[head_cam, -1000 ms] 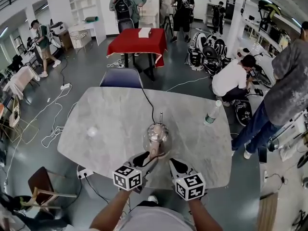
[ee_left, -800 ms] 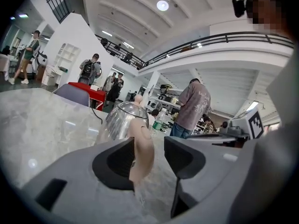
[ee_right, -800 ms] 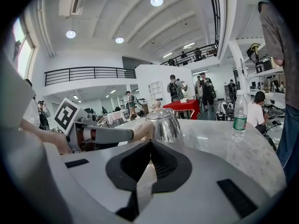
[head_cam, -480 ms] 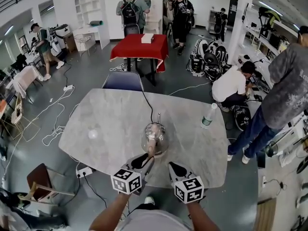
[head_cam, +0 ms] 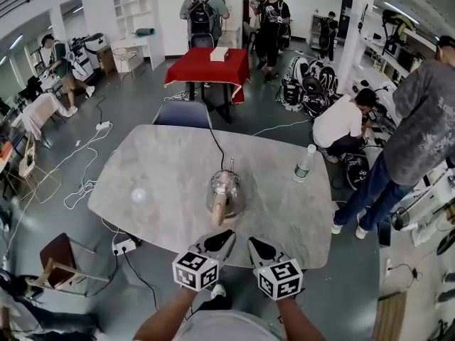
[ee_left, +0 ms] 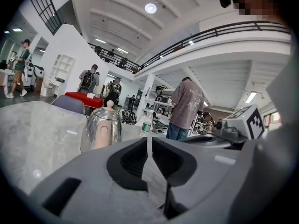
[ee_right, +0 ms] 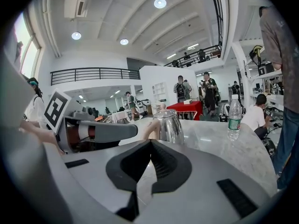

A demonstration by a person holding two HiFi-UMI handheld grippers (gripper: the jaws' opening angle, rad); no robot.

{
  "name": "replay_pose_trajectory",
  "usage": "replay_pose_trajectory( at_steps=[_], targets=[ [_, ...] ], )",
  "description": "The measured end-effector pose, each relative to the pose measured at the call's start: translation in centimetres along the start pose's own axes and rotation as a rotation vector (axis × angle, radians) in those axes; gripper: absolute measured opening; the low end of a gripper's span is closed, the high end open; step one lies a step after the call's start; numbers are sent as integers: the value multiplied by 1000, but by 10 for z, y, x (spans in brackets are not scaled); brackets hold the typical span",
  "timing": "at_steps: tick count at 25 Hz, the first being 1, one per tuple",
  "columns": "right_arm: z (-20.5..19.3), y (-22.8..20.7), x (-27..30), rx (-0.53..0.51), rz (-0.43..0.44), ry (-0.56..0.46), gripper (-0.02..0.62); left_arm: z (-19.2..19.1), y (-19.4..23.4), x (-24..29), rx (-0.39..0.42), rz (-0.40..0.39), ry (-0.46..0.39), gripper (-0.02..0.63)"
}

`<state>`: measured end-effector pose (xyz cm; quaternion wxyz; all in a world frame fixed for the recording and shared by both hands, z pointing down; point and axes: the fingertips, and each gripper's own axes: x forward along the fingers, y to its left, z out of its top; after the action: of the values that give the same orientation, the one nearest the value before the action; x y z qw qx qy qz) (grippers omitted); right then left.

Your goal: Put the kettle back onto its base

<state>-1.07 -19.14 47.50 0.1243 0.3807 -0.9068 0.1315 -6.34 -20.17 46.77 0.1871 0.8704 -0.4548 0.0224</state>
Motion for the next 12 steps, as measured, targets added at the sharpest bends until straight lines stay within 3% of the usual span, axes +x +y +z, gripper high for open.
replay_pose_trajectory(
  at_steps=[12],
  targets=[
    [-10,23,-25,-13,45,-8,3,-19,-34,-16,30,26,27,8]
  ],
)
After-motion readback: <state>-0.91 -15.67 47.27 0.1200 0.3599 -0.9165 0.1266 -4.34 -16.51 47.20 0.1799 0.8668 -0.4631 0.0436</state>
